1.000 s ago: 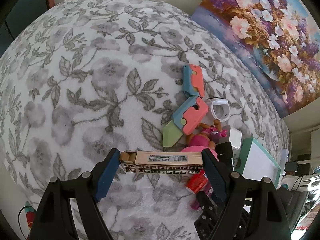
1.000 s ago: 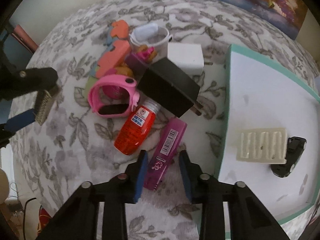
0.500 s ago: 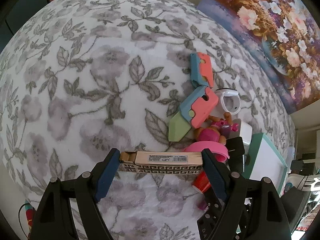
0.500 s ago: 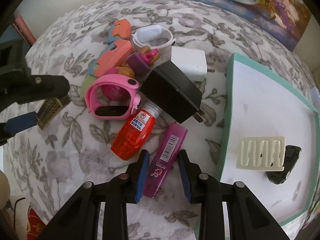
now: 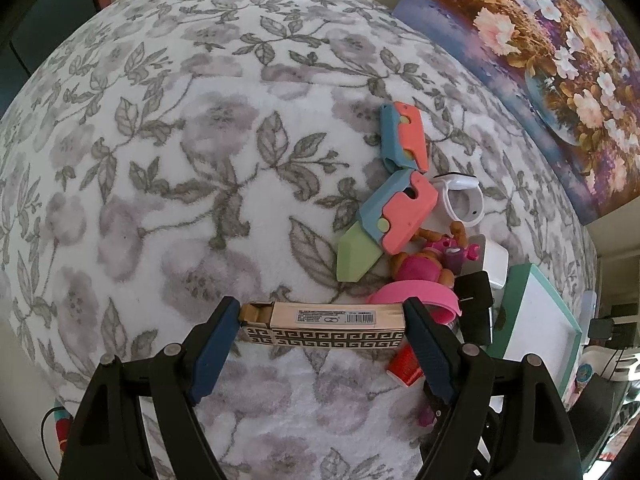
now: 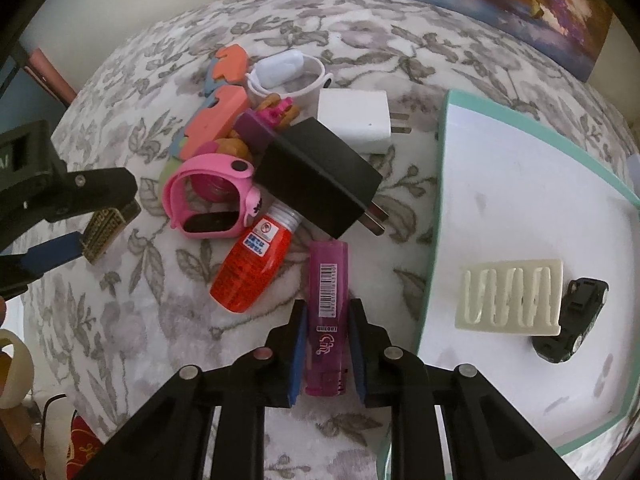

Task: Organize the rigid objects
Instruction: 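Carry the pink tube and the bar box over the white tray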

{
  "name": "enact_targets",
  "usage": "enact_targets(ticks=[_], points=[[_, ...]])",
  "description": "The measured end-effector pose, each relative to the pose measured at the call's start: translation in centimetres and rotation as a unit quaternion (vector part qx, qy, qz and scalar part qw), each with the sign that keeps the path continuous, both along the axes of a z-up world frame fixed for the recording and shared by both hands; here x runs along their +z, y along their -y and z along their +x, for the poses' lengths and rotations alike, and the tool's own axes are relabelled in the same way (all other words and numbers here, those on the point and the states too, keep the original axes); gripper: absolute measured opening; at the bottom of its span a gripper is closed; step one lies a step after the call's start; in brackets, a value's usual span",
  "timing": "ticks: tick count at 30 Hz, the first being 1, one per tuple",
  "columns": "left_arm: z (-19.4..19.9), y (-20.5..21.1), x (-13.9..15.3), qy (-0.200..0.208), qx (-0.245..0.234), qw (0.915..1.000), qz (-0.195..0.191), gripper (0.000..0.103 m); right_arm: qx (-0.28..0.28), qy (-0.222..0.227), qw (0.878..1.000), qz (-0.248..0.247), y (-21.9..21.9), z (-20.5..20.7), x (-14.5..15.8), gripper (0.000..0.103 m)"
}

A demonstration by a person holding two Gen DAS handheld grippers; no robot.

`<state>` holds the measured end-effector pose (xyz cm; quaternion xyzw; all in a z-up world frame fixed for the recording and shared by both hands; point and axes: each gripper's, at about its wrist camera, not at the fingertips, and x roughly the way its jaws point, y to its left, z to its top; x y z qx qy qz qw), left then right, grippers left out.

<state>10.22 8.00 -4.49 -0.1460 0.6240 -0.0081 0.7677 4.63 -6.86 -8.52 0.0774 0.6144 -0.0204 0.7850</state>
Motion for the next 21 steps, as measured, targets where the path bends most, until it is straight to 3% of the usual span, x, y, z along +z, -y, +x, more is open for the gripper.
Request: enact_targets(ticks=[4, 13, 21], points=[[-0.2, 0.2, 0.8, 0.013, -0.004, 0.9999, 0.003, 0.083, -0.01, 0.004, 1.0, 0.011, 1.5, -0.4, 0.8, 0.021], [-0.9, 1.2, 4.0, 0.061, -0.015, 0.9979, 0.011, 0.083, -0.032, 0.067, 0.996, 0.044, 3.9, -1.3, 6.3, 0.021], [-1.8, 3.1, 5.9, 0.088, -0.034, 0.9954, 0.016, 0.083, -0.079, 0.102, 0.991, 0.044, 7.2, -2.5, 8.8, 0.021]])
